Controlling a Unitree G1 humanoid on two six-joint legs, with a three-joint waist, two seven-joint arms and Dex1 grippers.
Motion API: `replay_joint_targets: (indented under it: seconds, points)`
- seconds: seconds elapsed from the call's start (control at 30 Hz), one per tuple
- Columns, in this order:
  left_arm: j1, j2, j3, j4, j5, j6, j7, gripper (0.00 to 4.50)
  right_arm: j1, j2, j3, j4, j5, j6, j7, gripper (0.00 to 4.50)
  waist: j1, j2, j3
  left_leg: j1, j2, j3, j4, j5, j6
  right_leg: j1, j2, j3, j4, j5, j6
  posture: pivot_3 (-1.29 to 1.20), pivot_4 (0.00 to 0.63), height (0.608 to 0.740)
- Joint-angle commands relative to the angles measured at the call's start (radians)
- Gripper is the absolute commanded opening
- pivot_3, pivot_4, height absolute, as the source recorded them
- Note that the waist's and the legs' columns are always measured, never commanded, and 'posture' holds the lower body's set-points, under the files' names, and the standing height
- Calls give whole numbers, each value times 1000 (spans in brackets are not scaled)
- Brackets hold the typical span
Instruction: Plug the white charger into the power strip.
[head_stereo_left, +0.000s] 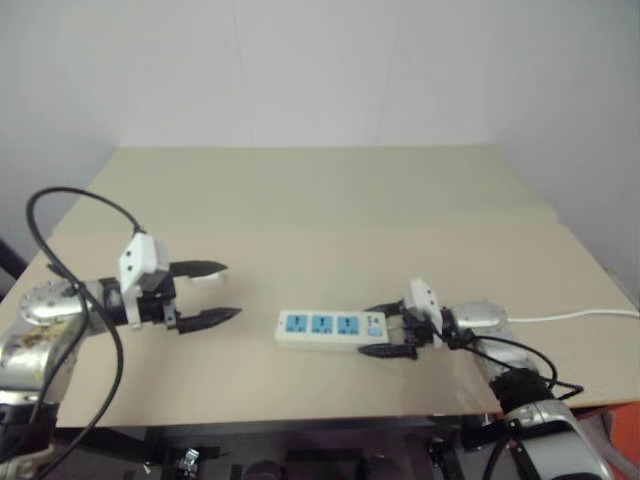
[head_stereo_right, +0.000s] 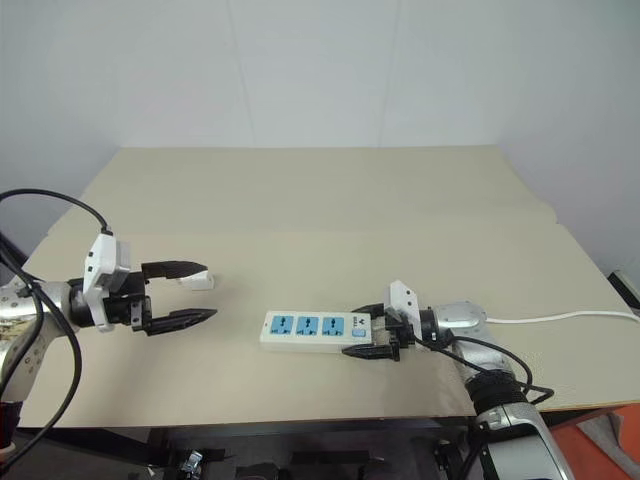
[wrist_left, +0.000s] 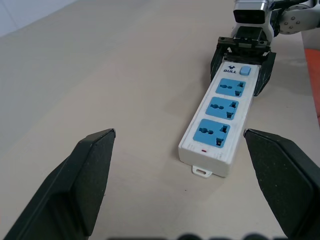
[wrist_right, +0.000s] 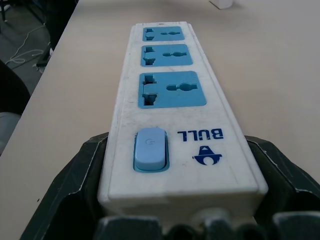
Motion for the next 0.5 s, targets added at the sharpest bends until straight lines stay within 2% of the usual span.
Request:
replay_joint_targets:
  seconds: [0.03,0.17,0.3,0.43,0.5]
  points:
    - [-15,25,28,10,-2,-23,-11,4500,-18,27,2,14,-4,-46,-1,3422,-2,0,0,0,0,0,0,0,0,0,0,0,0,0,0,0,150,740]
    - [-40,46,20,51,6,-23,-22,4500,-9,52,7,52,-25,-88,-19,3422,-5,0,0,0,0,0,0,0,0,0,0,0,0,0,0,0,150,740]
    - [-143,125,-24,199,54,-13,-87,4500,-8,61,7,94,-39,-127,-22,3422,-5,0,0,1,0,0,0,0,0,0,1,0,1,0,0,0,150,740]
    - [-344,225,-176,396,200,3,-165,4500,-16,68,9,121,-45,-148,-20,3422,-5,-1,0,1,0,1,0,1,-1,1,1,0,1,0,0,0,150,740]
    - [-463,232,-263,495,288,-33,-204,4500,-18,74,12,130,-46,-156,-20,3422,-7,-1,0,2,0,4,0,1,-1,1,1,0,0,0,0,0,150,740]
